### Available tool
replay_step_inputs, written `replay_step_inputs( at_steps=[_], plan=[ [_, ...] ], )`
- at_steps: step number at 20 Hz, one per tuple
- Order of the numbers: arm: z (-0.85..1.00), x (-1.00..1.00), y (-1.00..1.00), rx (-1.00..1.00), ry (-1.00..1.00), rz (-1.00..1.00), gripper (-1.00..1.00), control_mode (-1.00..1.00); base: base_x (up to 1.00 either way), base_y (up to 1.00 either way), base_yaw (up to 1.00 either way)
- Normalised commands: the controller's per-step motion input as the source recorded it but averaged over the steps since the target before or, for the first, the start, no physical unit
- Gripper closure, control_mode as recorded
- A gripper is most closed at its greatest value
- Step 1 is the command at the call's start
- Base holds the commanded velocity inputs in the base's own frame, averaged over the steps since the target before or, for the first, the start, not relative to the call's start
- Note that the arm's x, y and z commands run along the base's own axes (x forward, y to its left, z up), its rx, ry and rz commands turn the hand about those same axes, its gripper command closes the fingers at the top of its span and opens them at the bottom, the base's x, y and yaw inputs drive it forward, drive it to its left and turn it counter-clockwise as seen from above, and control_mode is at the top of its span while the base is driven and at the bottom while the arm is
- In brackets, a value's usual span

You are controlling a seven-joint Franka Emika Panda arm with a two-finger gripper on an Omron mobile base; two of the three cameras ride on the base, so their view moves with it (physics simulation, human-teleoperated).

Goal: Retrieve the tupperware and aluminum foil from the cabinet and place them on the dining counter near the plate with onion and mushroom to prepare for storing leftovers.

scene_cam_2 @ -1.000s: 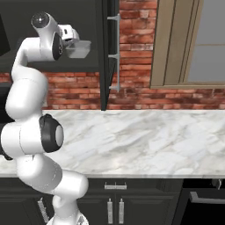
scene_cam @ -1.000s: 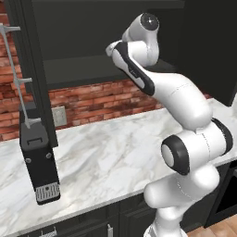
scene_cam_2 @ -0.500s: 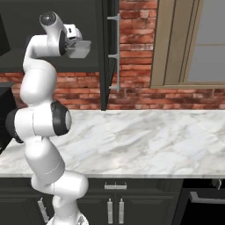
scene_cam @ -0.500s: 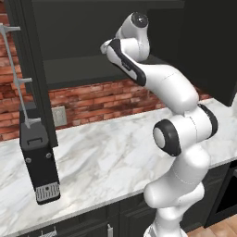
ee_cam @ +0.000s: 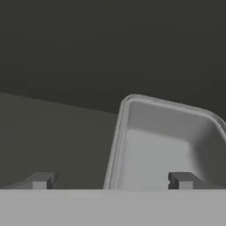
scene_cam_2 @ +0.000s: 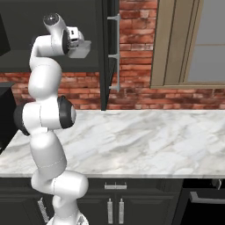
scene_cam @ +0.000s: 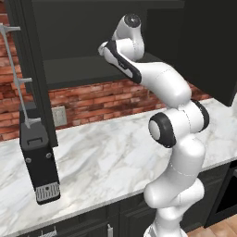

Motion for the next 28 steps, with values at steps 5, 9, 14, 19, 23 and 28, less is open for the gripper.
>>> replay_step_inputs(
  at_steps=[5,9,14,19,23,28],
  plan=[
    [-0.22,0.01,0.00,0.00,0.09,-0.12,1.00,-1.00,0.00,0.00,0.00],
    [-0.24,0.00,0.00,0.00,0.06,-0.13,1.00,-1.00,0.00,0.00,0.00],
    [-0.25,0.00,-0.22,0.00,0.01,-0.09,1.00,-1.00,0.00,0.00,0.00],
    [-0.19,0.00,-0.37,-0.01,0.00,-0.07,1.00,-1.00,0.00,0.00,0.00],
    [-0.10,-0.05,-0.03,-0.15,-0.05,-0.02,1.00,-1.00,0.00,0.00,0.00],
    [-0.42,-0.35,0.16,-0.37,-0.30,0.00,1.00,-1.00,0.00,0.00,0.00]
  ],
)
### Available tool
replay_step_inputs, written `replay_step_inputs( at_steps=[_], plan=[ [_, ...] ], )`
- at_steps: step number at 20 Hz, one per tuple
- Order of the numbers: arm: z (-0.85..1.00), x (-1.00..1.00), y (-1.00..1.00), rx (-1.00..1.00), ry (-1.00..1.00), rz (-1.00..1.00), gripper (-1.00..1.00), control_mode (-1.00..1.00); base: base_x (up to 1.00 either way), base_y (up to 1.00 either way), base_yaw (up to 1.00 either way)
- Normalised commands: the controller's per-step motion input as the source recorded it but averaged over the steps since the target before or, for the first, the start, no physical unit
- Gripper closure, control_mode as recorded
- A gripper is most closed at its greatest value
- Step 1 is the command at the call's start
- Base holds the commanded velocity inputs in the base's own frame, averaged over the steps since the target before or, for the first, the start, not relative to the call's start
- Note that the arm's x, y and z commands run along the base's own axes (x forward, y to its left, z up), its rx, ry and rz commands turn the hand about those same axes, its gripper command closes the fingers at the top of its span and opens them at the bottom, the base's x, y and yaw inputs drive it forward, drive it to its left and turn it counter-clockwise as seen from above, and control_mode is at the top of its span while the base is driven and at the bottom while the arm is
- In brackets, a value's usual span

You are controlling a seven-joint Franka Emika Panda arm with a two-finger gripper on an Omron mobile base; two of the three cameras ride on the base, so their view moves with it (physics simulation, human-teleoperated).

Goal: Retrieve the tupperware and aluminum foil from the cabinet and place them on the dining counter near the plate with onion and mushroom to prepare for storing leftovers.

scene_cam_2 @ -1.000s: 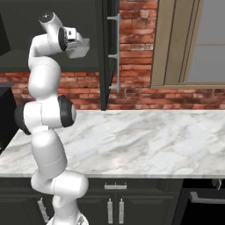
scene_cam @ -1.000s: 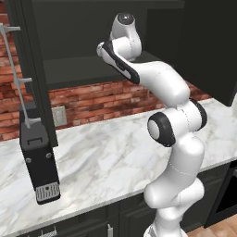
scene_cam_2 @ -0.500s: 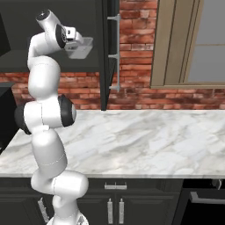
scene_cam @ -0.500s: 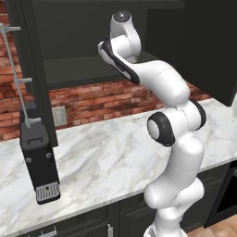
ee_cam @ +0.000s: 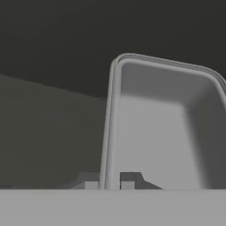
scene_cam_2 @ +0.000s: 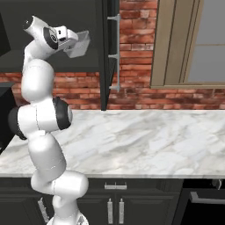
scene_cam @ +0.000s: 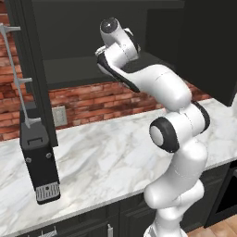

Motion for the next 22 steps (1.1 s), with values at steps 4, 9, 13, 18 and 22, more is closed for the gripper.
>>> replay_step_inputs(
  at_steps=[4,9,13,18,22],
  plan=[
    [0.03,-0.88,0.00,-0.23,-0.20,0.05,1.00,-1.00,0.00,0.00,0.00],
    [0.26,-1.00,0.01,-0.01,0.03,0.02,1.00,-1.00,0.00,0.00,0.00],
    [0.30,-1.00,-0.01,0.14,0.12,0.00,1.00,-1.00,0.00,0.00,0.00],
    [0.05,-1.00,-0.21,0.21,0.12,0.00,1.00,-1.00,0.00,0.00,0.00],
    [-0.17,-1.00,-0.46,0.17,0.20,0.00,1.00,-1.00,0.00,0.00,0.00]
  ],
)
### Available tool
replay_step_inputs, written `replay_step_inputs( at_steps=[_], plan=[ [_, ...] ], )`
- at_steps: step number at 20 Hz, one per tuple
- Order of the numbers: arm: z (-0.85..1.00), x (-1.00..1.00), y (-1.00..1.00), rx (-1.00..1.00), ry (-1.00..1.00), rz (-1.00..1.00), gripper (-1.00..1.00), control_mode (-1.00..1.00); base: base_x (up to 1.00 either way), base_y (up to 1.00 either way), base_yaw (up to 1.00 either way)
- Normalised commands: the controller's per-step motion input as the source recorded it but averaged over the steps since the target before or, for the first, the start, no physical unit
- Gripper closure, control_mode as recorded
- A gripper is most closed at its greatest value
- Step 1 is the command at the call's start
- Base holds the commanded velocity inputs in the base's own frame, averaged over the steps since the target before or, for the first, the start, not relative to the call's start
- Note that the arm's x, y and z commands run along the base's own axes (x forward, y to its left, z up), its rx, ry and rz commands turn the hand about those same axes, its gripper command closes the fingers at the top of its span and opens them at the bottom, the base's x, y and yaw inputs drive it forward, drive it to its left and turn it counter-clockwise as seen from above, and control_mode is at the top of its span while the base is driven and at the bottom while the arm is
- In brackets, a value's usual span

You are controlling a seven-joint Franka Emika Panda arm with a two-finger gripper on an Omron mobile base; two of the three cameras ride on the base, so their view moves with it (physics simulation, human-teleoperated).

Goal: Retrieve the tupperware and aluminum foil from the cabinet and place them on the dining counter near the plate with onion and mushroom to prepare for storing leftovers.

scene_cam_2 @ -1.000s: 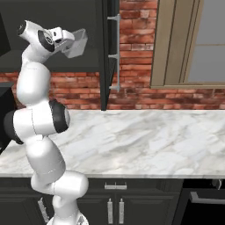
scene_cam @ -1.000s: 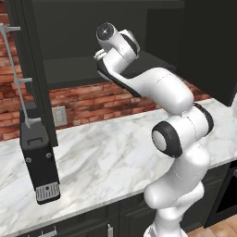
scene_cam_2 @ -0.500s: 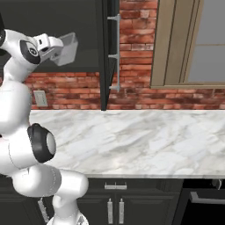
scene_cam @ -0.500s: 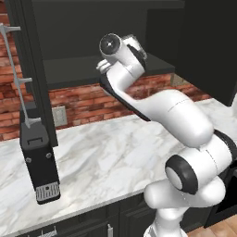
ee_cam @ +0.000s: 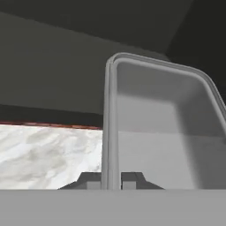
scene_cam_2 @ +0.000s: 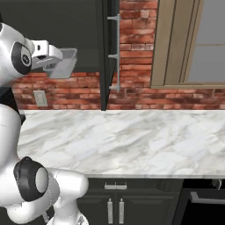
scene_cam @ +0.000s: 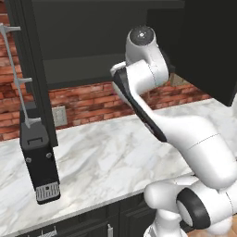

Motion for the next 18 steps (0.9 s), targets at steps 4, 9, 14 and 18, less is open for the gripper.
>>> replay_step_inputs(
  at_steps=[4,9,14,18],
  plan=[
    [-0.33,-1.00,-0.30,0.04,0.29,0.00,1.00,-1.00,0.00,0.00,0.00],
    [-0.25,-0.92,-0.03,0.00,0.35,0.00,1.00,-1.00,0.00,0.00,0.00],
    [-0.23,-0.48,0.00,0.00,0.31,0.00,1.00,-1.00,0.00,0.00,0.00],
    [-0.05,-0.12,0.02,0.00,0.08,0.00,1.00,1.00,-0.56,0.13,0.00]
  ],
)
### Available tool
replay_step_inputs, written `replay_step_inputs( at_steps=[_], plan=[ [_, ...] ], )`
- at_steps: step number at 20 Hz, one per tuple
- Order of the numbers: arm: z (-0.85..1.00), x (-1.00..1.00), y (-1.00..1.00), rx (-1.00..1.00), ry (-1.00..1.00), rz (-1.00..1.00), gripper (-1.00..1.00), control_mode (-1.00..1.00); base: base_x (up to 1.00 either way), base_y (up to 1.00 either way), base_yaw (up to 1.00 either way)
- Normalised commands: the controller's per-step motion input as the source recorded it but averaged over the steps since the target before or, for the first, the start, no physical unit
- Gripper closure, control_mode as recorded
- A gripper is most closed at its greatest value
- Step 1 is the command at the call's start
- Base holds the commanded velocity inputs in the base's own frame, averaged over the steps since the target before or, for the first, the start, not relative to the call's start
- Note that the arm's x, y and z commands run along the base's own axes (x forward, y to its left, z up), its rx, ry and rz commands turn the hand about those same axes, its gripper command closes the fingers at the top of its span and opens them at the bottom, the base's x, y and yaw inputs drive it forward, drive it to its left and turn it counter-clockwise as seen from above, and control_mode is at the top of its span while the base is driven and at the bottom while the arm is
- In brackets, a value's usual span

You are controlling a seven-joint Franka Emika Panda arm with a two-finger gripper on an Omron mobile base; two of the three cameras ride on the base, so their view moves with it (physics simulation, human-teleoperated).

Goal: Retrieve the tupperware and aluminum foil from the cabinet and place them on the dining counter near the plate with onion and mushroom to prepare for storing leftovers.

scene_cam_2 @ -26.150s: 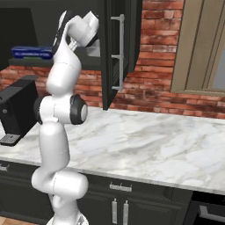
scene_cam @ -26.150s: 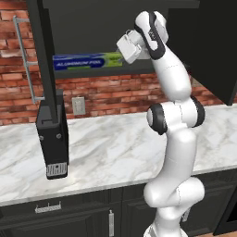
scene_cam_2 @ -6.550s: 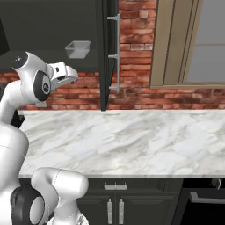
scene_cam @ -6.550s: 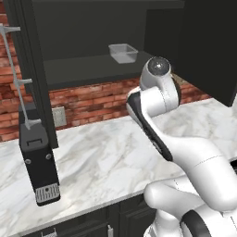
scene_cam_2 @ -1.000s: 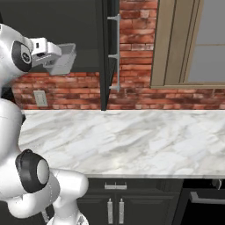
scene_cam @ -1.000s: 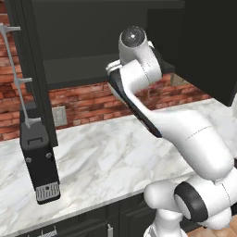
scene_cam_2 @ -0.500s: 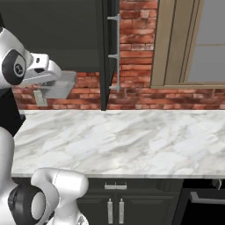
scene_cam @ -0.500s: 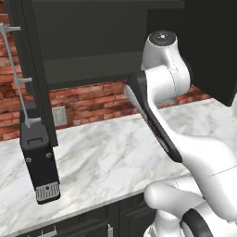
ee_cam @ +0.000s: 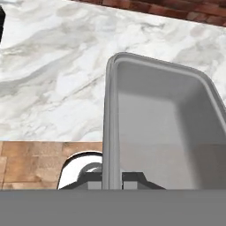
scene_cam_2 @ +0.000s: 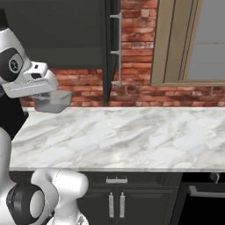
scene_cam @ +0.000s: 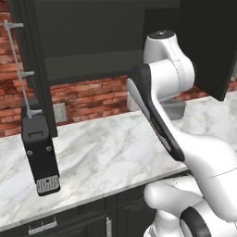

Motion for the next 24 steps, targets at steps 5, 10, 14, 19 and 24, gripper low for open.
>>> replay_step_inputs(
  at_steps=[5,10,14,19,24],
  plan=[
    [0.00,0.00,0.00,0.00,0.00,0.00,1.00,1.00,-0.98,0.13,-0.04],
    [0.00,0.00,0.00,0.00,0.00,0.00,1.00,1.00,-0.92,-0.05,-0.34],
    [0.00,0.00,0.00,0.00,0.00,0.00,1.00,1.00,-0.37,-0.15,-0.68],
    [0.00,0.00,0.00,0.00,0.00,0.00,1.00,1.00,-0.02,-0.13,-0.76],
    [0.00,0.00,0.00,0.00,0.00,0.00,1.00,1.00,0.00,-0.05,-0.74]
  ],
)
